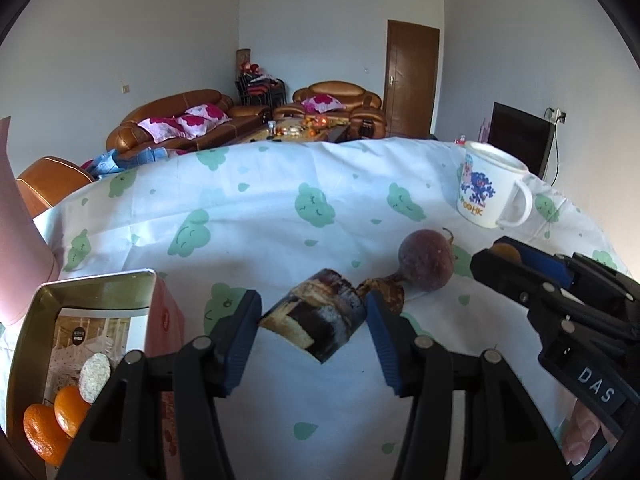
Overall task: Organize fruits
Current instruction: 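Grasp the dark wrapped snack with the left tool while the right tool holds the yellow fruit, then lift the wrapped snack and yellow fruit and carry both toward the tin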
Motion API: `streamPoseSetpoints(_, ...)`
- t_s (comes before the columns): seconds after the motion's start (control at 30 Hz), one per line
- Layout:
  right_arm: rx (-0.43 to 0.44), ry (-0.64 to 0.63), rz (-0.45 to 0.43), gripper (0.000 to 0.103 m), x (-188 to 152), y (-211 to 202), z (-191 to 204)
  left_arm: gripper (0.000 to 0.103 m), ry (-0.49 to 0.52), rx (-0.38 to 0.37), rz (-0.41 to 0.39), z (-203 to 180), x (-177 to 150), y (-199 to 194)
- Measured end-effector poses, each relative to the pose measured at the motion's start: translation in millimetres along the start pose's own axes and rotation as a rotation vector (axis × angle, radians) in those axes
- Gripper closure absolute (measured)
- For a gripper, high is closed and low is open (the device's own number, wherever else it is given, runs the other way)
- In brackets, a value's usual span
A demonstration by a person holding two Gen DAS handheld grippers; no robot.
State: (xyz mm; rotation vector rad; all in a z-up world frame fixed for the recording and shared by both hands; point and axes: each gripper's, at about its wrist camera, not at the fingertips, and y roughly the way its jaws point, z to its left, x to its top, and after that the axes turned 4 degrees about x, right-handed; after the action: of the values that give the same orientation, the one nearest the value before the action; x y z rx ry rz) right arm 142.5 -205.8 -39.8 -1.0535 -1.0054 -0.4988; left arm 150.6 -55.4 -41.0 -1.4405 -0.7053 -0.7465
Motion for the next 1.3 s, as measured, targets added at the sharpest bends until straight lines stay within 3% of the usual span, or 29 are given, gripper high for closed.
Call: streamPoseSetpoints(1.3, 0.016, -0.042, -0.101, 0.075, -2, -20, 7, 0.047, -0.027, 0.017, -0.161, 5, -5, -32)
